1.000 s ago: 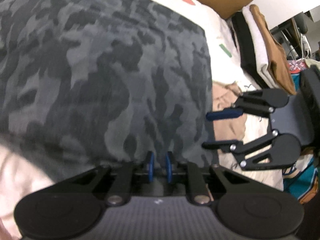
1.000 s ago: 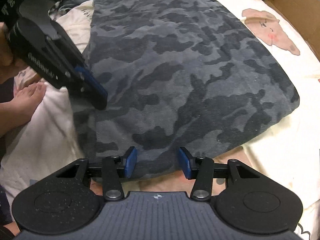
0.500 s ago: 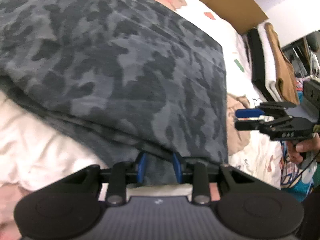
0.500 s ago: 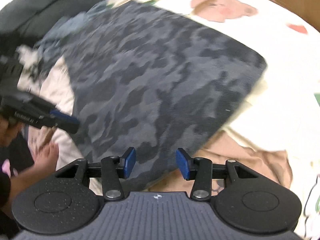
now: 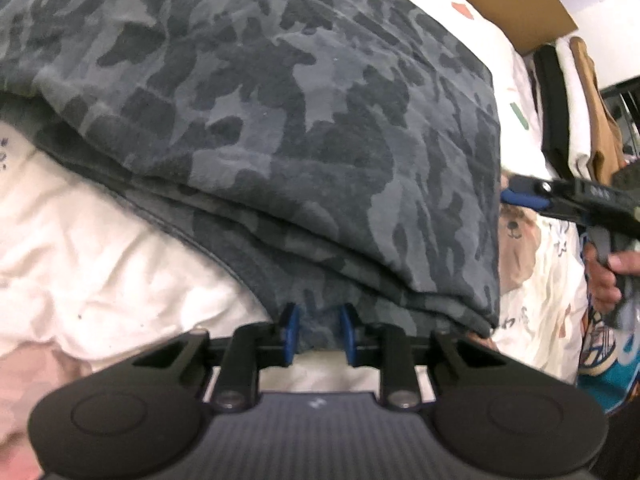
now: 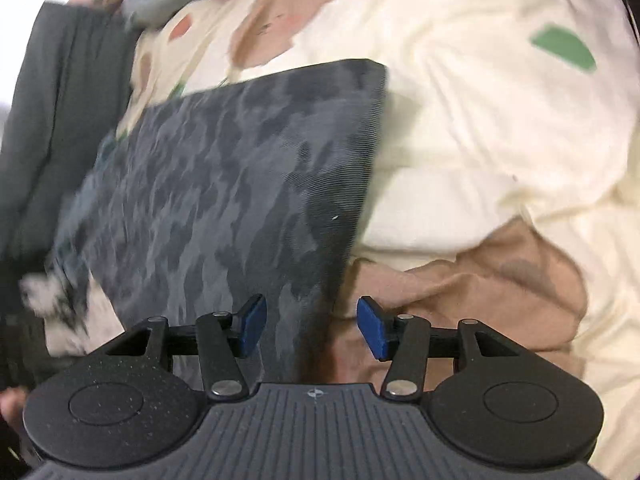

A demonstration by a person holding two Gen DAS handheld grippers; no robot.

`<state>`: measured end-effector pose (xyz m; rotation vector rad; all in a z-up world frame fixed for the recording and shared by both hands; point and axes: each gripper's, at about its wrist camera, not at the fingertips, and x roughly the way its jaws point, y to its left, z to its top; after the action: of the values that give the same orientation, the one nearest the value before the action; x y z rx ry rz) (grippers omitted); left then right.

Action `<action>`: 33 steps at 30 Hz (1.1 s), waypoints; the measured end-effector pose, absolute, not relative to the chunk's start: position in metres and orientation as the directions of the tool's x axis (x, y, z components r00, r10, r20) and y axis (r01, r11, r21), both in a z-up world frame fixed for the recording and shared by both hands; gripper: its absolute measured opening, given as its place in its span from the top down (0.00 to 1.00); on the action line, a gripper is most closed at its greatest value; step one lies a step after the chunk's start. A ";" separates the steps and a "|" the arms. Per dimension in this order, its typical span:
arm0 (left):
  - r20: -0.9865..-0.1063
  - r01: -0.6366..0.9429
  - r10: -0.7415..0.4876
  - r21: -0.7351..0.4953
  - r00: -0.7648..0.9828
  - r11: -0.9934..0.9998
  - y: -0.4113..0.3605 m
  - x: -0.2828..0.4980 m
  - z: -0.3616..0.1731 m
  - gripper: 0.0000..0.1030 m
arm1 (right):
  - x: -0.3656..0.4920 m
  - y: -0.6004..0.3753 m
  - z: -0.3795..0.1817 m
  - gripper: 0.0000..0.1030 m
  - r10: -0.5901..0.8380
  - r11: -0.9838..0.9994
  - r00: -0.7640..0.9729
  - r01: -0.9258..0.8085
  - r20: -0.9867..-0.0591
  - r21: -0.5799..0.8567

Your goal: Fold clothes

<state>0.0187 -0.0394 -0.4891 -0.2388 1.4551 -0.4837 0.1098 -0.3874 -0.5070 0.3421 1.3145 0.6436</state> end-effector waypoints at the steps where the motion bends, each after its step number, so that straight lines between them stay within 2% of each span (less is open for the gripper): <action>1: -0.892 0.167 -0.451 -0.439 0.040 0.883 -0.037 0.019 -0.487 0.74 | 0.111 -0.389 -0.511 0.45 0.624 0.775 0.121 -0.218 -0.772 0.593; 3: -0.895 0.160 -0.445 -0.434 0.040 0.887 -0.033 0.022 -0.484 0.71 | 0.112 -0.392 -0.520 0.45 0.650 0.758 0.131 -0.179 -0.749 0.627; 7: -0.906 0.149 -0.419 -0.407 0.055 0.901 -0.027 0.031 -0.475 0.57 | 0.110 -0.392 -0.532 0.46 0.697 0.717 0.147 -0.131 -0.702 0.684; 9: -0.909 0.134 -0.411 -0.401 0.062 0.906 -0.024 0.035 -0.471 0.56 | 0.110 -0.393 -0.536 0.48 0.719 0.693 0.154 -0.099 -0.677 0.714; 11: -0.912 0.115 -0.404 -0.395 0.065 0.911 -0.020 0.039 -0.468 0.56 | 0.112 -0.396 -0.538 0.60 0.742 0.666 0.154 -0.058 -0.653 0.743; 13: -0.914 0.094 -0.400 -0.393 0.070 0.915 -0.014 0.043 -0.461 0.56 | 0.114 -0.402 -0.538 0.62 0.762 0.639 0.162 -0.033 -0.627 0.768; 17: -0.912 0.055 -0.399 -0.396 0.091 0.917 0.006 0.052 -0.451 0.54 | 0.117 -0.413 -0.538 0.62 0.800 0.580 0.185 0.006 -0.571 0.814; 22: -0.920 0.007 -0.377 -0.379 0.106 0.926 0.027 0.067 -0.454 0.53 | 0.130 -0.416 -0.554 0.61 0.806 0.545 0.234 0.063 -0.543 0.836; 33: -0.898 -0.031 -0.419 -0.427 0.132 0.904 0.062 0.103 -0.449 0.49 | 0.169 -0.410 -0.553 0.60 0.827 0.519 0.229 0.042 -0.514 0.854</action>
<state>0.1028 0.0616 -0.4485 -0.3840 1.4195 -0.2921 0.1689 -0.4095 -0.5531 0.8897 1.2340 0.6512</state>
